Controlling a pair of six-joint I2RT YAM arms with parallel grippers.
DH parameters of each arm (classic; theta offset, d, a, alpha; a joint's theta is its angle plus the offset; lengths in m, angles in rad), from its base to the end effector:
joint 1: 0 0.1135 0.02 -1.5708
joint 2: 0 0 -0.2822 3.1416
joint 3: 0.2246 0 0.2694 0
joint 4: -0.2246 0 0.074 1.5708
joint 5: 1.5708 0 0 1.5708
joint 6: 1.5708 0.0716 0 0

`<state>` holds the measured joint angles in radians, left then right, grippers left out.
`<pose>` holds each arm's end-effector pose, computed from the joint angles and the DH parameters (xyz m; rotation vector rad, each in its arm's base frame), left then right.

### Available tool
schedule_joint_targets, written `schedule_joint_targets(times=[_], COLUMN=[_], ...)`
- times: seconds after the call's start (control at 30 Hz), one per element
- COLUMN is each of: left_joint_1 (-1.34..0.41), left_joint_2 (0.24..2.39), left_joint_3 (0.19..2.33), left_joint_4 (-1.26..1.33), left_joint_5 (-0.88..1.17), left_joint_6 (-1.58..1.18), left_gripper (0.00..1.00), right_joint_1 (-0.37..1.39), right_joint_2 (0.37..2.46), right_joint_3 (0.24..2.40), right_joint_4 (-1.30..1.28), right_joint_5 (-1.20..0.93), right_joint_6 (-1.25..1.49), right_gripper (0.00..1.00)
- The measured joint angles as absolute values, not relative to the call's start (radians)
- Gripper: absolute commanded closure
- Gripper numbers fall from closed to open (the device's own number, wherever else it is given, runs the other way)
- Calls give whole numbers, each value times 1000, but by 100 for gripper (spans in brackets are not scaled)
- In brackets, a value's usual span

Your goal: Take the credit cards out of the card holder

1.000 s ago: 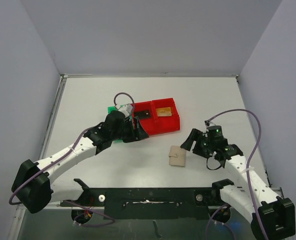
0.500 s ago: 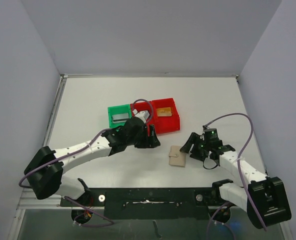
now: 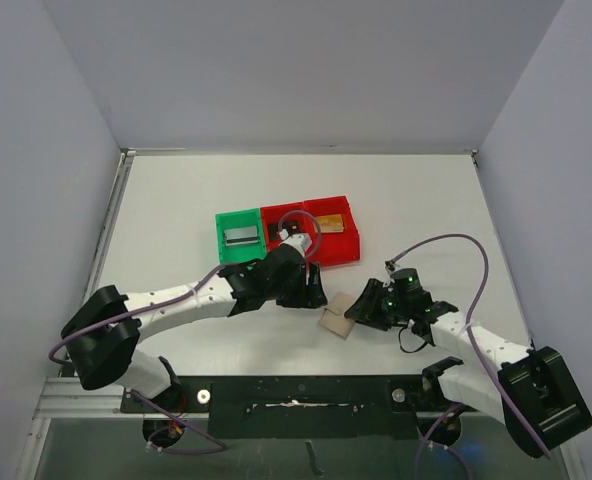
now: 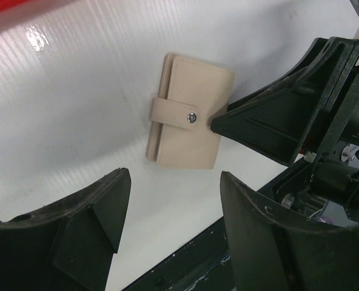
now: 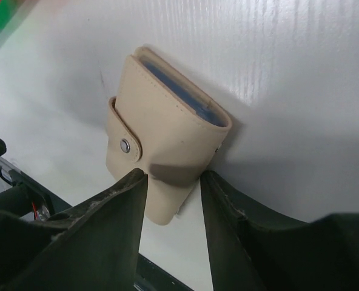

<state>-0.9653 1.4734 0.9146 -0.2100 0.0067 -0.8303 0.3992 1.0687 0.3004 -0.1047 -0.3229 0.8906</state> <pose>0.1998 -0.2895 0.2048 0.1735 2.5126 -0.8402 0.1809 0.1010 0.1128 0.4872 2.5817 0.9149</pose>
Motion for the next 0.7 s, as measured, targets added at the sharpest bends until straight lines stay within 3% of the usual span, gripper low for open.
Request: schedule_joint_targets(times=[0.33,0.7], left_joint_1=[-1000,-1000], left_joint_2=[1441,1562], left_joint_3=[913,983], left_joint_4=[-252,-266], left_joint_5=[-57,-98], left_joint_6=[-850,-860], left_gripper=[42,42], right_joint_1=[440,440], right_joint_2=[1031,945], right_joint_3=[281,237], right_joint_4=[-110,-90], right_joint_5=[-307,-264], right_joint_6=[926,1008], right_gripper=[54,40])
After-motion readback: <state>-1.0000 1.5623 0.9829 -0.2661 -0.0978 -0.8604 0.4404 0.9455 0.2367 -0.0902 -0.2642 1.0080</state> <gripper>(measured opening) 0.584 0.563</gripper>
